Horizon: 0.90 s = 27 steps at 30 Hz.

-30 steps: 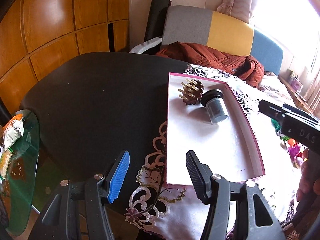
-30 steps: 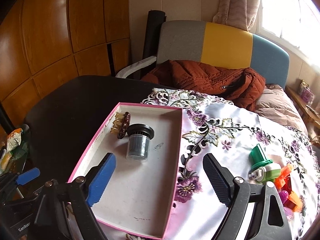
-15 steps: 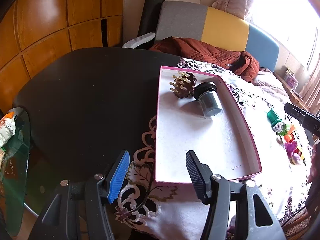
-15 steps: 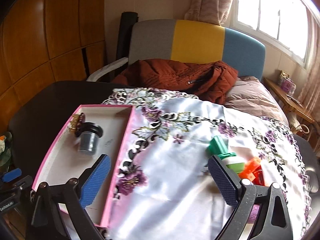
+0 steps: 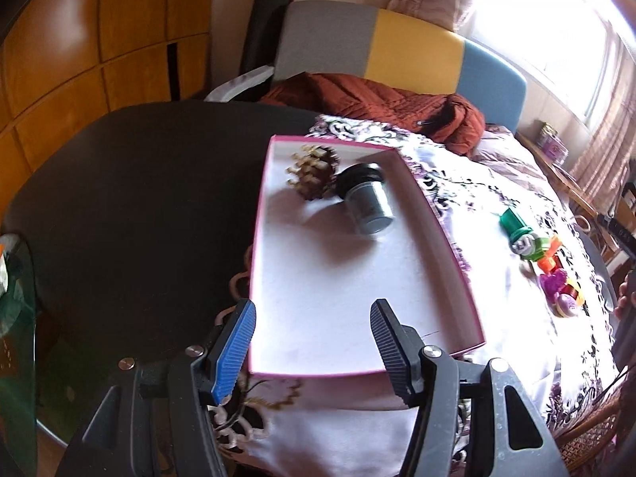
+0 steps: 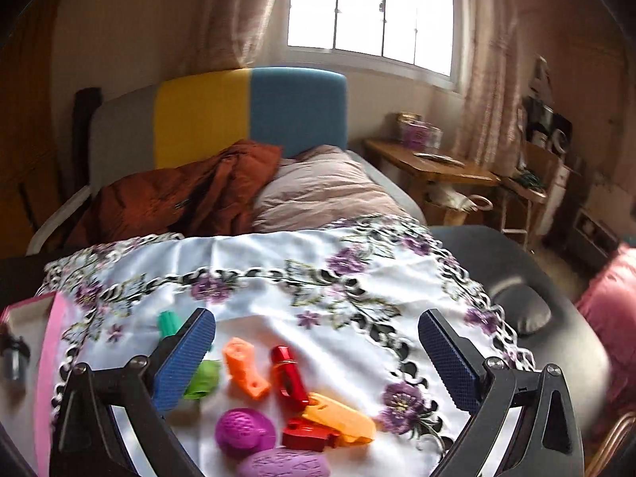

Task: Organize rigid objects
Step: 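Grasp the green-white plug device with the left gripper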

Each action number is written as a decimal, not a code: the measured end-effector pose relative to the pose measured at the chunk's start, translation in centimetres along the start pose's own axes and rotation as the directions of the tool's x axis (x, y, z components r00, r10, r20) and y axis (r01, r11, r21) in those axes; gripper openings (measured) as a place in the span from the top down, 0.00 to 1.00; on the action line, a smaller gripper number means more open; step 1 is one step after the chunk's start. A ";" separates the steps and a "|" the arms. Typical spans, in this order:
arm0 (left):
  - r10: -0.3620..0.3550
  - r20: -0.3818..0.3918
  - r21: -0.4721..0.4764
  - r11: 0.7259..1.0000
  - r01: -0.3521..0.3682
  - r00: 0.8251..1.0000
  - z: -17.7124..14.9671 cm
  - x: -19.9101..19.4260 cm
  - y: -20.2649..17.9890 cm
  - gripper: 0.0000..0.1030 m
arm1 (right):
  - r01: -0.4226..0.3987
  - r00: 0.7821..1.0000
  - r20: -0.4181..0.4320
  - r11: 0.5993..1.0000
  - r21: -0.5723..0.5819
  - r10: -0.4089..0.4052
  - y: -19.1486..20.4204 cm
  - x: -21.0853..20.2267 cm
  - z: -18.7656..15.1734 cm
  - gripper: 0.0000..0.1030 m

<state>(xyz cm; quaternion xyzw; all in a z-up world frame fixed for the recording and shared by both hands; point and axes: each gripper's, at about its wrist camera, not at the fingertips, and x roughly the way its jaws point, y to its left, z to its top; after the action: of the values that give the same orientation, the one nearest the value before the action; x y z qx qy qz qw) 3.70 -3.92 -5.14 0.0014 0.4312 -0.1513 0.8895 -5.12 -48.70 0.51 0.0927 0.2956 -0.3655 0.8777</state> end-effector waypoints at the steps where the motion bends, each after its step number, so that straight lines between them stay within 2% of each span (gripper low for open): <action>1: -0.003 0.001 0.011 1.000 0.003 1.000 0.2 0.0 -0.5 0.40 | 0.013 0.999 -0.047 0.998 0.059 -0.010 -1.3 0.8 0.0 0.00; 3: -0.019 0.004 0.028 0.999 0.019 1.000 0.7 -0.1 -1.5 0.40 | -0.013 0.998 -0.064 0.981 0.194 0.026 -3.7 1.4 0.2 0.00; 4: -0.026 0.005 0.036 0.999 0.026 1.000 0.8 -0.1 -2.1 0.40 | -0.001 0.997 -0.073 0.977 0.215 0.018 -4.2 1.6 0.2 0.00; 12: -0.144 -0.060 0.141 0.978 0.152 0.988 2.0 0.9 -8.0 0.40 | 0.003 0.984 -0.173 0.962 0.274 0.046 -5.1 3.1 -0.8 0.00; 16: -0.168 -0.091 0.206 0.961 0.184 0.982 2.2 1.6 -11.1 0.40 | 0.013 0.979 -0.197 0.952 0.307 0.051 -5.8 3.5 -1.0 0.00; 20: -0.192 -0.087 0.273 0.939 0.209 0.978 2.4 2.0 -14.0 0.38 | 0.013 0.972 -0.222 0.926 0.377 0.076 -7.1 4.1 -1.4 0.00; 22: -0.206 -0.091 0.309 0.924 0.224 0.974 2.6 2.2 -15.4 0.34 | 0.016 0.969 -0.232 0.915 0.403 0.085 -7.6 4.3 -1.6 0.00; 27: -0.272 -0.095 0.396 0.872 0.287 0.958 3.2 3.4 -19.3 0.32 | 0.010 0.964 -0.245 0.899 0.437 0.108 -8.1 4.7 -1.8 0.00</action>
<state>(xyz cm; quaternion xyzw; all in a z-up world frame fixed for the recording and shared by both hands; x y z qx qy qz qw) 2.92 -23.65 -3.22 0.1261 0.4020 -0.3643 0.8305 -8.96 -56.59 -3.27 0.3411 0.3179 -0.3841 0.7969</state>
